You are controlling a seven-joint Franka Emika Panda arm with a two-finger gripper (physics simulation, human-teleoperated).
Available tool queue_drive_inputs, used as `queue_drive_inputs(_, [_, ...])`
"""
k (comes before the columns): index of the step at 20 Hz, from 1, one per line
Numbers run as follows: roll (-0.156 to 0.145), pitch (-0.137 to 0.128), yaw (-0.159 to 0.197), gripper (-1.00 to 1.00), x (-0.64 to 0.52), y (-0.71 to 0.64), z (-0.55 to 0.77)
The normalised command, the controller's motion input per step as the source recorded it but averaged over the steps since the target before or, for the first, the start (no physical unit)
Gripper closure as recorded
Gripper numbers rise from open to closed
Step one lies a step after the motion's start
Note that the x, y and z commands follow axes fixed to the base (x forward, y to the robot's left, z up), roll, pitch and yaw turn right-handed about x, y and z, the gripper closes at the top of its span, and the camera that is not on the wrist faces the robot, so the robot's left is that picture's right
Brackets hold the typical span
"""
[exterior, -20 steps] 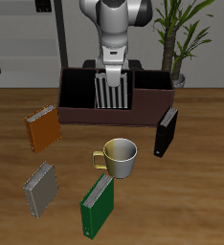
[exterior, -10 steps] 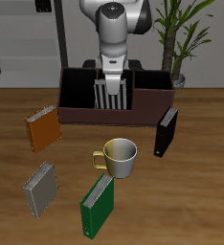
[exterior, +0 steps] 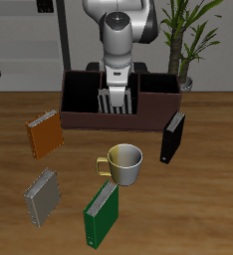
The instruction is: Place the striped book into the back desk caddy's front compartment
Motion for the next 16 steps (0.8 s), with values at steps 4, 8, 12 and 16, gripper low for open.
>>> queue_drive_inputs(4, [0.032, 0.001, -0.022, -1.0, -0.09, 0.1, -0.01])
queue_drive_inputs(8, [0.018, -0.014, -0.04, -1.0, -0.04, 0.07, 0.12])
queue_drive_inputs(12, [0.007, -0.01, -0.032, -1.0, -0.02, 0.03, 0.11])
queue_drive_inputs(16, [0.013, -0.011, -0.037, -1.0, -0.06, -0.02, 0.11])
